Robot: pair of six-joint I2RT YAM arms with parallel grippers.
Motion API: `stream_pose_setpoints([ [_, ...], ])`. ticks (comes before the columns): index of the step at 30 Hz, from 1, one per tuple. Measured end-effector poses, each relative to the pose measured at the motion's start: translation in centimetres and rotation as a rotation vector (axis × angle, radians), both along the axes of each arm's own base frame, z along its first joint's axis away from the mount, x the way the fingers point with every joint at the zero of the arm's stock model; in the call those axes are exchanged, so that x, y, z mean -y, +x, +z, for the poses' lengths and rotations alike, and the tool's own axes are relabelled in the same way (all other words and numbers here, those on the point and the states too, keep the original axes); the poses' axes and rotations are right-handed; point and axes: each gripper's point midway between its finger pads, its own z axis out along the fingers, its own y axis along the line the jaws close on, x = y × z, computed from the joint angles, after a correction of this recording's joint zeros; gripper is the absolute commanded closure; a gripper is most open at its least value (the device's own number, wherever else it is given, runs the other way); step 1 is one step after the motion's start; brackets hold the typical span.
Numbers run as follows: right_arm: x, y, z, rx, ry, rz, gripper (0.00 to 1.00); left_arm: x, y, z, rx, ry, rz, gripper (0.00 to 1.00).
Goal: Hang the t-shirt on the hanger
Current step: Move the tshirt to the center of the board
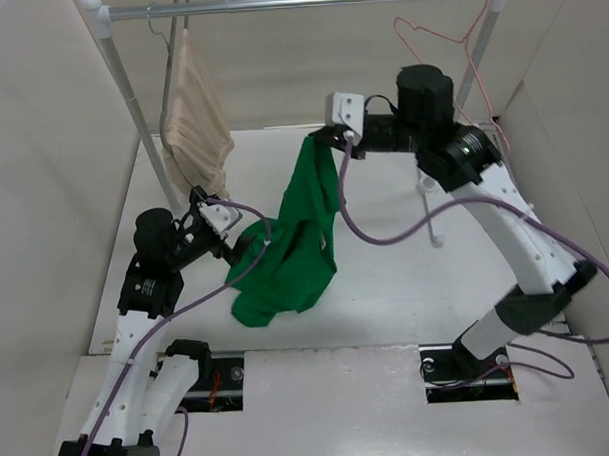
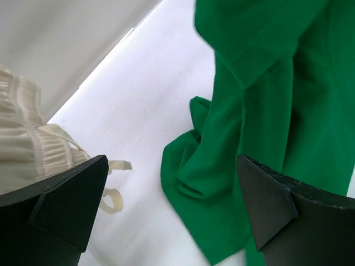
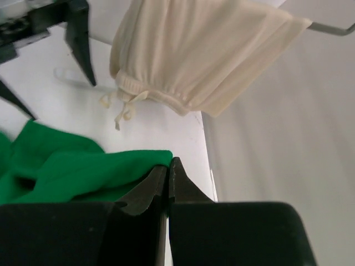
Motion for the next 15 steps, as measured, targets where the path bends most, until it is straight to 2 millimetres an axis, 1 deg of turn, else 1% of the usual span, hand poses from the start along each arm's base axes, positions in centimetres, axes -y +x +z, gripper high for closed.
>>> stream_pose_setpoints([
  [1, -0.8, 1.1, 0.2, 0.002, 0.003, 0.012, 1.00, 0.1, 0.0, 0.0, 0.000, -0.002, -0.008, 0.00],
  [2, -1.9, 2.3, -0.3, -0.008, -0.005, 0.021, 1.00, 0.3, -0.1, 0.1, -0.001, -0.005, -0.017, 0.00],
  [3, -3.3, 3.7, -1.5, -0.032, -0.026, 0.029, 0.95, 0.4, -0.1, 0.1, -0.001, -0.007, -0.025, 0.00],
  [4, -4.6, 5.0, -2.4, -0.053, -0.041, 0.035, 0.88, 0.5, -0.2, 0.1, -0.001, -0.010, -0.034, 0.00],
  [5, -6.4, 6.4, -3.8, -0.074, -0.056, 0.041, 0.75, 0.6, -0.2, 0.1, 0.001, -0.012, -0.040, 0.00],
  [6, -8.1, 7.6, -6.0, -0.111, -0.079, 0.047, 0.56, 0.7, -0.2, 0.1, 0.000, -0.012, -0.045, 0.00],
  [7, -9.7, 8.3, -8.6, -0.160, -0.106, 0.055, 0.22, 0.8, -0.3, 0.2, 0.000, -0.014, -0.050, 0.00],
  [8, -11.1, 8.7, -11.6, -0.219, -0.138, 0.067, 0.04, 0.8, -0.2, 0.2, 0.002, -0.014, -0.054, 0.00],
  [9, -12.2, 8.8, -14.8, -0.280, -0.177, 0.078, 0.00, 0.9, -0.2, 0.1, 0.001, -0.015, -0.056, 0.00],
  [10, -12.9, 8.5, -17.8, -0.346, -0.214, 0.081, 0.00, 0.9, -0.2, 0.1, 0.001, -0.013, -0.059, 0.00],
  [12, -12.9, 7.3, -23.4, -0.482, -0.289, 0.071, 0.00, 0.9, -0.1, -0.1, -0.003, -0.009, -0.062, 0.00],
  [13, -12.6, 6.6, -25.5, -0.539, -0.309, 0.055, 0.00, 0.9, 0.1, -0.3, -0.009, -0.006, -0.063, 0.00],
  [14, -11.8, 5.8, -27.1, -0.592, -0.326, 0.032, 0.00, 1.0, 0.2, -0.4, -0.013, -0.003, -0.064, 0.00],
  [15, -10.6, 5.2, -28.4, -0.643, -0.337, 0.000, 0.00, 1.0, 0.4, -0.7, -0.021, -0.001, -0.064, 0.00],
])
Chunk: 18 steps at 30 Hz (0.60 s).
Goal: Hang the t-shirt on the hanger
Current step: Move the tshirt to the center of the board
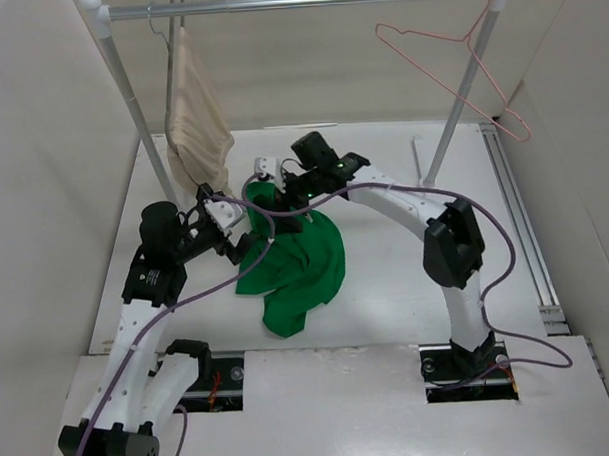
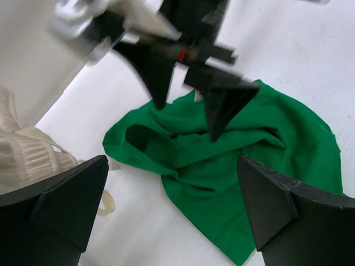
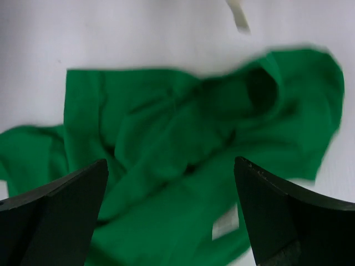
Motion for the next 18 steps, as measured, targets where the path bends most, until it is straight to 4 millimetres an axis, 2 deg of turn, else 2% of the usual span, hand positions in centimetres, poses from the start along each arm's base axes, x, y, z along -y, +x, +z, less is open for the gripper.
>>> stream_pose_setpoints([
  [1, 1.4, -0.2, -0.6, -0.029, -0.010, -0.041, 0.00, 0.0, 0.3, -0.4, -0.011, 0.004, -0.001, 0.02],
  [3, 4.6, 0.3, -0.1, -0.049, 0.004, -0.141, 0.00, 0.2, 0.9, -1.3, -0.039, 0.016, 0.000, 0.04],
  [7, 12.6, 2.9, 3.9, 0.031, 0.038, -0.377, 0.00, 1.3, 2.2, -4.4, -0.136, 0.062, -0.009, 0.07],
  [8, 14.0, 3.2, 5.1, 0.066, 0.046, -0.420, 0.00, 1.7, 2.6, -5.3, -0.167, 0.079, -0.014, 0.07],
  [10, 15.3, 3.2, 7.3, 0.130, 0.064, -0.465, 0.00, 2.7, 3.3, -6.7, -0.207, 0.112, -0.023, 0.07],
  [11, 15.5, 2.8, 8.1, 0.149, 0.073, -0.470, 0.03, 3.1, 3.7, -7.2, -0.213, 0.128, -0.019, 0.07],
  [13, 15.7, 2.2, 8.9, 0.170, 0.093, -0.472, 0.07, 4.6, 4.0, -8.0, -0.229, 0.152, -0.047, 0.05],
  [15, 16.0, 2.1, 8.2, 0.154, 0.100, -0.472, 0.07, 5.9, 4.7, -8.3, -0.227, 0.165, -0.066, 0.04],
  [18, 17.2, 3.1, 4.5, 0.092, 0.057, -0.503, 0.03, 7.6, 6.4, -8.8, -0.227, 0.174, -0.092, 0.02],
])
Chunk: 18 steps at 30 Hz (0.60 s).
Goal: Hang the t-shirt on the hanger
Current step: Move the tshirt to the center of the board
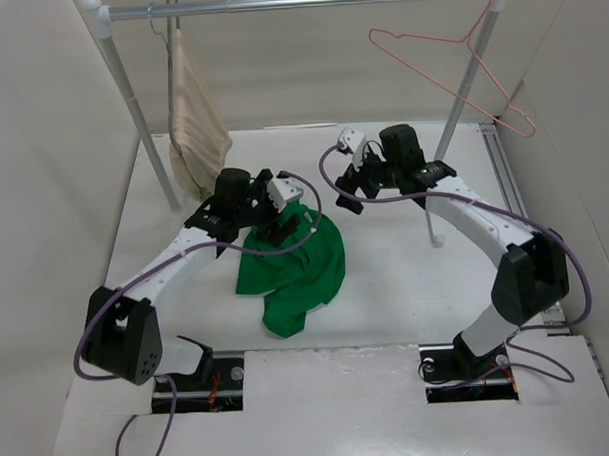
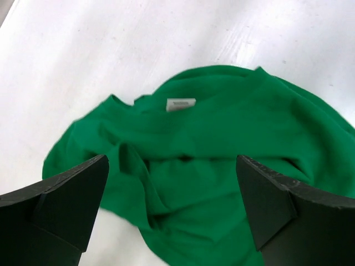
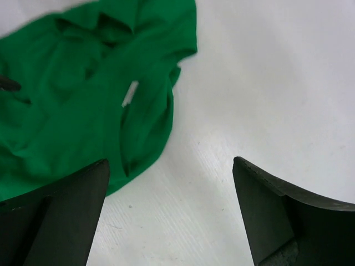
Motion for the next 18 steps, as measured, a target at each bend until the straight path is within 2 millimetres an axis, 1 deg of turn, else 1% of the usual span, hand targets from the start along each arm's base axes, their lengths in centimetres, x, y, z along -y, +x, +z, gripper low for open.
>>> stream_pose_setpoints([
  [2, 0.7, 0.6, -3.3, -0.066, -0.032, -0.020, 0.02, 1.0, 1.2, -1.0, 0.004, 0.015, -0.020, 0.01],
  [5, 0.9, 1.0, -7.7, -0.160, -0.064, -0.020, 0.04, 1.8, 2.0, -3.7, 0.029, 0.078, -0.072, 0.01],
  [8, 0.1, 1.5, -11.0, -0.227, -0.058, 0.013, 0.06, 2.2, 1.6, -6.6, 0.047, 0.143, -0.142, 0.01],
  [11, -1.2, 2.8, -13.2, -0.262, -0.046, 0.046, 0.06, 2.2, 0.8, -9.2, 0.055, 0.200, -0.208, 0.11],
  [12, -1.6, 3.2, -13.7, -0.269, -0.039, 0.057, 0.06, 2.3, 0.7, -9.9, 0.062, 0.218, -0.227, 0.22],
  [15, -2.6, 4.0, -14.7, -0.281, -0.016, 0.086, 0.09, 2.5, 0.7, -11.3, 0.078, 0.259, -0.268, 0.41],
  [16, -2.9, 4.2, -14.9, -0.285, -0.006, 0.098, 0.09, 2.5, 0.8, -11.6, 0.094, 0.273, -0.284, 0.60],
  [17, -3.3, 4.5, -15.2, -0.284, 0.004, 0.108, 0.10, 2.5, 0.8, -11.7, 0.094, 0.277, -0.290, 0.73],
  [18, -3.7, 4.7, -15.4, -0.288, 0.018, 0.123, 0.10, 2.7, 0.7, -11.8, 0.108, 0.287, -0.306, 0.90],
])
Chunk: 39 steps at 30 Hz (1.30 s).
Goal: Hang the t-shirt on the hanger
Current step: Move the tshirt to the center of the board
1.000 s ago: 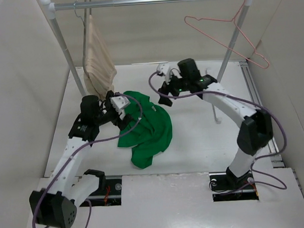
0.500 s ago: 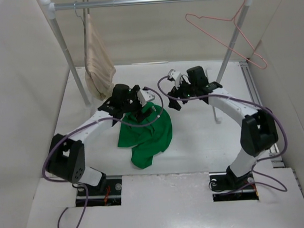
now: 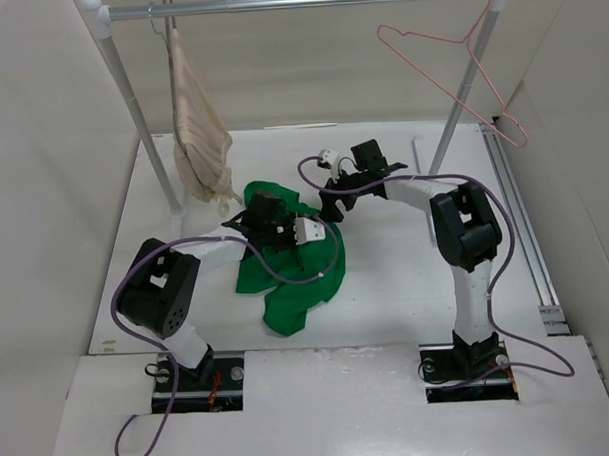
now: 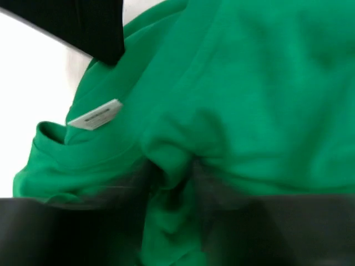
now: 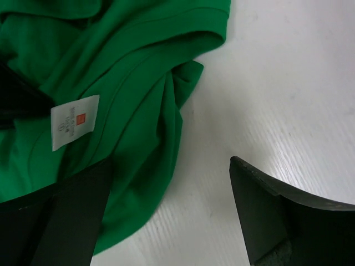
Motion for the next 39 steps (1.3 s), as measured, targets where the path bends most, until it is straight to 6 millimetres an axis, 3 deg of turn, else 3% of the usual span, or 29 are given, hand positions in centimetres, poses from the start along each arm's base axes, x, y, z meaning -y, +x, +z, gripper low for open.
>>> stream_pose_setpoints([
  [1, -0.3, 0.1, -0.4, -0.007, 0.012, 0.009, 0.14, 0.0, 0.0, 0.0, 0.010, 0.008, -0.010, 1.00],
  [3, -0.9, 0.0, -1.4, -0.032, 0.036, 0.032, 0.17, 0.1, 0.0, -0.1, 0.034, 0.030, -0.029, 1.00],
  [7, -2.3, -0.2, -2.1, -0.059, 0.101, 0.089, 0.39, -0.5, -0.3, -0.6, 0.040, 0.082, -0.048, 1.00],
  [9, -3.0, -0.6, -2.4, -0.075, 0.127, 0.119, 0.81, -1.0, -0.7, -1.0, 0.031, 0.111, -0.058, 1.00],
  [10, -3.3, -0.8, -2.6, -0.086, 0.136, 0.130, 0.97, -1.3, -0.9, -1.1, 0.025, 0.125, -0.061, 1.00],
  [11, -3.3, -1.1, -2.9, -0.103, 0.141, 0.134, 1.00, -1.5, -1.1, -1.1, 0.023, 0.136, -0.064, 1.00],
  [16, -2.7, -1.3, -3.1, -0.134, 0.154, 0.121, 1.00, -2.9, -2.4, 1.2, 0.054, 0.152, -0.080, 0.97],
  [19, -1.3, -1.5, -2.5, -0.119, 0.135, 0.099, 1.00, -4.4, -3.4, 3.7, 0.088, 0.115, -0.096, 0.60],
  [23, -0.2, -1.6, 1.8, 0.010, 0.110, 0.114, 1.00, -6.3, -5.7, 5.7, 0.108, 0.073, -0.094, 0.38],
  [26, -1.4, -2.5, 6.9, 0.165, 0.109, 0.174, 1.00, -6.0, -5.9, 6.7, 0.077, -0.017, -0.010, 0.34],
  [29, -3.2, -4.6, 11.2, 0.282, 0.123, 0.243, 1.00, -6.0, -3.4, 8.0, 0.012, -0.144, 0.160, 0.37],
  [31, -4.0, -6.1, 12.9, 0.326, 0.130, 0.278, 1.00, -5.8, -0.5, 9.6, -0.029, -0.226, 0.261, 0.39],
  [34, -3.4, -7.2, 14.1, 0.348, 0.115, 0.289, 1.00, -4.7, 4.6, 12.3, -0.086, -0.339, 0.350, 0.41],
  [36, -2.8, -7.5, 14.3, 0.349, 0.098, 0.286, 1.00, -4.2, 7.0, 13.4, -0.097, -0.400, 0.372, 0.41],
  [39, -1.9, -8.0, 14.1, 0.341, 0.083, 0.281, 1.00, -3.9, 7.1, 13.0, -0.142, -0.434, 0.358, 0.41],
])
